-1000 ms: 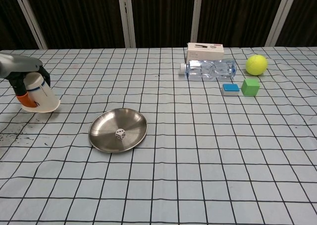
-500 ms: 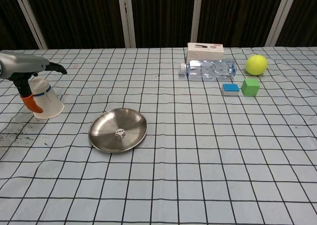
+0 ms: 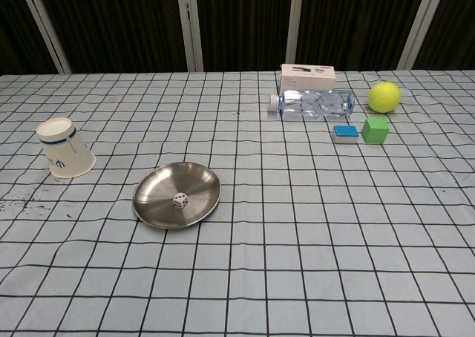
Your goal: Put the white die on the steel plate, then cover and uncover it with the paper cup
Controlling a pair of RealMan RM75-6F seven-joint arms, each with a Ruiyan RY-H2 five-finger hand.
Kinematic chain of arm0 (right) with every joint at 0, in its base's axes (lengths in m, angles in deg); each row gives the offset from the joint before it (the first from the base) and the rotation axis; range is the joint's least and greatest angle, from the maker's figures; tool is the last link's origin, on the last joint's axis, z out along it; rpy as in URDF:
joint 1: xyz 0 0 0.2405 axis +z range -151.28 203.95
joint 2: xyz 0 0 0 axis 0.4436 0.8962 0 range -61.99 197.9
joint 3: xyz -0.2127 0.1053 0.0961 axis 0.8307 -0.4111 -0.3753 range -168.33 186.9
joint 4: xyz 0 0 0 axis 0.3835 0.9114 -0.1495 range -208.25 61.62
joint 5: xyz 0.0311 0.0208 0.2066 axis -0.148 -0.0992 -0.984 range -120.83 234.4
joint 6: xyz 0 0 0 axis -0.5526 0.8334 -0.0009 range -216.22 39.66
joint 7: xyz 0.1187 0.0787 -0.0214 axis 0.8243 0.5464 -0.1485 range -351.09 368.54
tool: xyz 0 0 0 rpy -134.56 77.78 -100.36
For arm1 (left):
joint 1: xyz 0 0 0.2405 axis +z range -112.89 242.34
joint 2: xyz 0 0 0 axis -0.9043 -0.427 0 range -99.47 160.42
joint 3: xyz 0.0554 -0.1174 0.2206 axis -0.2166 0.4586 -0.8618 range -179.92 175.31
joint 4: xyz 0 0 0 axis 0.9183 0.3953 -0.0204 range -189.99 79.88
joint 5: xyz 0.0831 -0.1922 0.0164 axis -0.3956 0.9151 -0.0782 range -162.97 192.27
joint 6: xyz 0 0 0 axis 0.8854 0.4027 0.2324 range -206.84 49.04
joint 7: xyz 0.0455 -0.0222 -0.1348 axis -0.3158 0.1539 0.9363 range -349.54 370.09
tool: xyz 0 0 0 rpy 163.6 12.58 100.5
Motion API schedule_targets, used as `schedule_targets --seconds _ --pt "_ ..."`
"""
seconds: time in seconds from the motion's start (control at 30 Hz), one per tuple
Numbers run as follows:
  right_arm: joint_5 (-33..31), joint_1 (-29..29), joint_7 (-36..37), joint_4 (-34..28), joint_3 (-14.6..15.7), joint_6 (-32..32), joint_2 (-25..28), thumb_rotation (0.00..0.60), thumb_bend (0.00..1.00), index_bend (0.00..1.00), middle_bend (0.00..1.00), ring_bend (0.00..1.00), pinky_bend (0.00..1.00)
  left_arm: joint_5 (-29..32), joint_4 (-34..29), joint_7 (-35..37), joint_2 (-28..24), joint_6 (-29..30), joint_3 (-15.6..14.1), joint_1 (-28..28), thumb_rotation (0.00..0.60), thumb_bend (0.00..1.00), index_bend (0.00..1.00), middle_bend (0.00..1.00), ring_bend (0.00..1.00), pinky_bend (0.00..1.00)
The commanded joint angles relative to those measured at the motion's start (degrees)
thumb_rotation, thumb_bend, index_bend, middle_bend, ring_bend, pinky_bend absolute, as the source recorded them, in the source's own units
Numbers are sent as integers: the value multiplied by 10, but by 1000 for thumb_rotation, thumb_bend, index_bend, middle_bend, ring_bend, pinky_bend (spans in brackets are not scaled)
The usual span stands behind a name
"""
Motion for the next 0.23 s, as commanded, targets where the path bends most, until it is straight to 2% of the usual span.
schedule_targets --seconds 0.03,0.23 --pt "2 0 -1 2 0 2 -1 600 127 130 136 95 20 -50 61 58 30 54 -30 64 600 219 264 93 0 136" --pt "14 3 -3 14 2 4 -7 600 127 130 137 95 20 -78 90 99 37 37 -31 79 600 227 285 98 0 136"
